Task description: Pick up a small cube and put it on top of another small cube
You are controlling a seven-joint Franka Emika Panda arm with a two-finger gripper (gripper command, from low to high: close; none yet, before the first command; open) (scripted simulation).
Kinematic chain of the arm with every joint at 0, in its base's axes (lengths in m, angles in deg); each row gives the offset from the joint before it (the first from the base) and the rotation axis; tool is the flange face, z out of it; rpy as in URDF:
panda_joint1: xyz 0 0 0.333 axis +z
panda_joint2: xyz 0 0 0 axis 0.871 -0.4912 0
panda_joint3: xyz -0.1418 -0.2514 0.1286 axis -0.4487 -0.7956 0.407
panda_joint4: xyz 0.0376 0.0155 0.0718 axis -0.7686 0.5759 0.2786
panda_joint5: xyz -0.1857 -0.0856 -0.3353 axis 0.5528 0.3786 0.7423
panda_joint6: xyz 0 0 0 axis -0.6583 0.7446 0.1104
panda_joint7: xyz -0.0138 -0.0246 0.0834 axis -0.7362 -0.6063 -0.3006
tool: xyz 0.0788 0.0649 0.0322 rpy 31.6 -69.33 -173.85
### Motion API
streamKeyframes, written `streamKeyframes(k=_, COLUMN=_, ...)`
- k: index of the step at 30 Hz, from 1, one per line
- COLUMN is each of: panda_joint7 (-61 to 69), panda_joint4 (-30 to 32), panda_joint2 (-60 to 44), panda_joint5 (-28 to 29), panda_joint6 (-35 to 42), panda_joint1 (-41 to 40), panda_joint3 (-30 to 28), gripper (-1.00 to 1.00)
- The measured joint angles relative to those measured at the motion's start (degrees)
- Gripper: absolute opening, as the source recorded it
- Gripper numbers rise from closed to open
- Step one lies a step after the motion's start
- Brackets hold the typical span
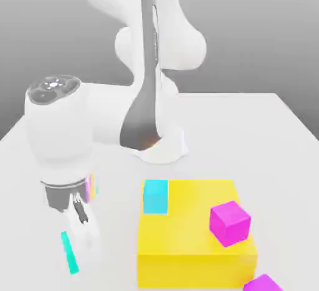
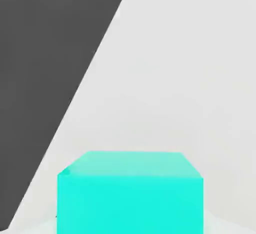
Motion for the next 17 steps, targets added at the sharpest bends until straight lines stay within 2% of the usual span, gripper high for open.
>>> streamKeyframes(k=6, panda_joint7=-6.62, panda_joint4=2.18, panda_joint2=11.27, panda_joint5=-2.41, panda_joint6=8.92, panda_joint1=12.40, panda_joint3=5.91, gripper=-1.00)
streamKeyframes(k=9, panda_joint7=-10.08, panda_joint4=3.40, panda_joint2=15.54, panda_joint5=-3.14, panda_joint6=12.33, panda_joint1=15.48, panda_joint3=8.46, gripper=-1.00)
streamKeyframes(k=13, panda_joint7=-12.71, panda_joint4=5.48, panda_joint2=11.34, panda_joint5=-1.03, panda_joint6=6.39, panda_joint1=15.94, panda_joint3=9.24, gripper=-1.00)
streamKeyframes(k=14, panda_joint7=-13.13, panda_joint4=5.99, panda_joint2=9.90, panda_joint5=-0.54, panda_joint6=4.48, panda_joint1=16.02, panda_joint3=9.22, gripper=1.00)
streamKeyframes(k=17, panda_joint7=-13.13, panda_joint4=5.99, panda_joint2=9.90, panda_joint5=-0.54, panda_joint6=4.47, panda_joint1=16.03, panda_joint3=9.22, gripper=1.00)
